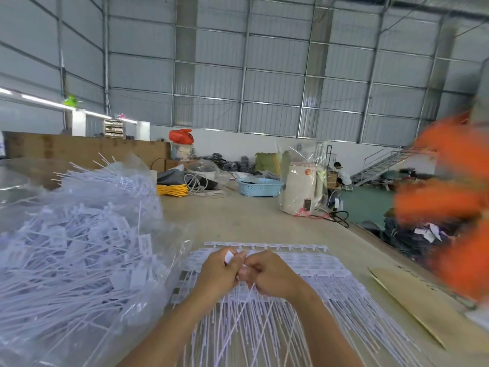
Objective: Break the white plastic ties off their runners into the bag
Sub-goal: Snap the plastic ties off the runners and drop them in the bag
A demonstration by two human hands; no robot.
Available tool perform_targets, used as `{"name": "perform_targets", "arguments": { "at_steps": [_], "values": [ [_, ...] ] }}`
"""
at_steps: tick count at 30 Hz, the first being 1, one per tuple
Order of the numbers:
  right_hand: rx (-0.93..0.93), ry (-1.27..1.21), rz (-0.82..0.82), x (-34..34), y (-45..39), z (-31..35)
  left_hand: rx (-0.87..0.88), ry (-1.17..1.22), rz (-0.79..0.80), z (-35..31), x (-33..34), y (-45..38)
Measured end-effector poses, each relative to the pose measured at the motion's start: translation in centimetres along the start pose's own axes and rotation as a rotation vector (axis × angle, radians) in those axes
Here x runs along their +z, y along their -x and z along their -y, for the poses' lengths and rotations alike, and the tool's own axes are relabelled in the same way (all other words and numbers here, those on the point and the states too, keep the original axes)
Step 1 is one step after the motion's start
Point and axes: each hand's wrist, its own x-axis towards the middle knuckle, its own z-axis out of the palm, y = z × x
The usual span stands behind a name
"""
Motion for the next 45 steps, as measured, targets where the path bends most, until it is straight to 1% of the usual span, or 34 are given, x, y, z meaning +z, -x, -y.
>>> {"name": "perform_targets", "arguments": {
  "at_steps": [2, 3, 5, 6, 7, 8, 9, 11, 12, 13, 15, 17, 18, 20, 22, 24, 28, 30, 32, 33, 35, 40, 42, 43, 45],
  "values": [
    [-0.051, 0.101, -0.053, 0.4, -0.3, -0.1, -0.075, 0.009, 0.02, 0.1, -0.3, -0.3],
    [-0.059, 0.197, -0.049, 0.5, -0.5, -0.3, -0.105, -0.011, 0.044, 0.2, -0.5, -0.4],
    [-0.043, 0.403, -0.028, 0.2, -0.5, -1.1, -0.133, -0.188, 0.089, 0.8, -1.1, -0.6],
    [-0.022, 0.439, -0.042, -0.3, -0.4, -1.6, -0.142, -0.289, 0.081, 1.1, -1.5, -0.7],
    [0.004, 0.439, -0.073, -1.0, -0.2, -2.0, -0.16, -0.307, 0.041, 1.3, -1.9, -0.8],
    [0.029, 0.406, -0.122, -1.7, 0.0, -2.3, -0.175, -0.255, 0.004, 1.5, -2.2, -1.0],
    [0.039, 0.331, -0.181, -2.3, 0.2, -2.5, -0.192, -0.13, -0.026, 1.6, -2.3, -1.1],
    [-0.008, 0.096, -0.27, -2.9, 0.5, -1.9, -0.205, 0.09, -0.046, 1.5, -2.1, -1.1],
    [-0.045, -0.005, -0.268, -2.7, 0.6, -1.1, -0.206, 0.142, -0.043, 1.3, -1.7, -0.9],
    [-0.081, -0.078, -0.232, -2.5, 0.7, -0.2, -0.205, 0.176, -0.036, 1.2, -1.3, -0.8],
    [-0.144, -0.153, -0.127, -1.7, 0.7, 1.3, -0.222, 0.262, 0.003, 0.5, -0.7, -0.5],
    [-0.13, -0.198, -0.09, -1.3, 0.5, 1.8, -0.282, 0.401, 0.083, -0.5, -0.5, -0.2],
    [-0.103, -0.218, -0.1, -1.2, 0.4, 1.8, -0.293, 0.426, 0.13, -1.0, -0.5, 0.0],
    [-0.08, -0.251, -0.105, -1.2, 0.5, 1.4, -0.22, 0.367, 0.186, -1.4, -0.2, 0.3],
    [-0.089, -0.27, -0.082, -1.3, 0.4, 1.0, -0.154, 0.31, 0.159, -1.3, 0.2, 0.6],
    [-0.085, -0.233, -0.052, -1.3, 0.4, 0.7, -0.149, 0.302, 0.111, -1.0, 0.4, 0.5],
    [0.014, -0.234, -0.002, -1.5, 0.1, 0.6, -0.143, 0.297, 0.068, -0.9, 0.5, 0.4],
    [0.058, -0.089, -0.02, -1.9, -0.1, 0.7, -0.137, 0.325, -0.005, -0.9, 0.5, 0.1],
    [0.071, 0.07, 0.008, -2.1, 0.0, 0.6, -0.13, 0.342, -0.069, -0.9, 0.5, -0.2],
    [0.073, 0.062, 0.024, -2.1, 0.1, 0.5, -0.133, 0.344, -0.077, -1.0, 0.5, -0.3],
    [0.058, -0.04, 0.017, -1.8, 0.7, 0.3, -0.142, 0.331, -0.051, -1.2, 0.5, -0.4],
    [0.03, -0.052, -0.135, -0.7, 1.3, -0.1, -0.176, 0.228, 0.019, -1.6, 0.4, -0.3],
    [0.022, 0.089, -0.179, -0.2, 1.2, -0.3, -0.215, 0.176, 0.045, -1.6, 0.6, -0.2],
    [0.023, 0.225, -0.185, -0.1, 1.2, -0.5, -0.236, 0.136, 0.055, -1.6, 0.6, -0.3],
    [0.022, 0.592, -0.176, -0.4, 1.6, -1.1, -0.276, 0.014, 0.037, -1.4, 0.2, -0.4]
  ]
}}
